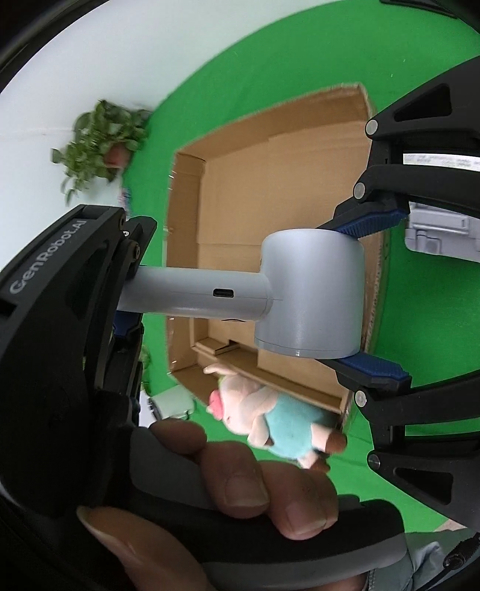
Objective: Organize objects
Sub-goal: 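Lift the white hair dryer with both grippers and carry it over the tray, then lower the hair dryer into the tray and open both grippers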
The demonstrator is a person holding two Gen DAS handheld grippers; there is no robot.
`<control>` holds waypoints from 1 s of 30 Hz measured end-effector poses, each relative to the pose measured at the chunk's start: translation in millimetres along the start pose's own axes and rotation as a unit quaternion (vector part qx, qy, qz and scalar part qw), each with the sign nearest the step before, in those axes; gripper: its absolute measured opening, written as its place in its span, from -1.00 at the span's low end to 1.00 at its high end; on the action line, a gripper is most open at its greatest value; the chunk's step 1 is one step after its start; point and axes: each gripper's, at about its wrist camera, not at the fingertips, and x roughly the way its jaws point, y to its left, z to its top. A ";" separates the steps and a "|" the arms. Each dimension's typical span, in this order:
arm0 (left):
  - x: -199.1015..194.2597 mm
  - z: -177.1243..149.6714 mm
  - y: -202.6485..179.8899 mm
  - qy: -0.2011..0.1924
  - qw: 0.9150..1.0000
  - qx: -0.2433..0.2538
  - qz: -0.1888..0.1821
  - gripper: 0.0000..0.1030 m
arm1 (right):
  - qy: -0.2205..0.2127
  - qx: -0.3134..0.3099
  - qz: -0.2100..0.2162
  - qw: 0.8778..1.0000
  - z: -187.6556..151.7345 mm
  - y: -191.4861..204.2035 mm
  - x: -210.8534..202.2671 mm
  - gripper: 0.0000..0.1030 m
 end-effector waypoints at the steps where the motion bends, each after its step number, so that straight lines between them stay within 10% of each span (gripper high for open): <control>1: 9.9 -0.9 3.5 0.011 1.000 -0.002 0.001 -0.40 | 0.009 0.001 0.001 1.000 0.8 -2.5 11.3 0.02; 12: 97.5 -26.4 41.9 0.103 0.993 -0.054 -0.019 -0.36 | 0.103 0.027 0.026 0.994 6.5 -22.9 88.9 0.02; 30: 124.0 -37.5 58.4 0.132 0.990 -0.052 0.004 -0.46 | 0.152 0.035 0.094 0.983 67.0 -27.3 124.6 0.10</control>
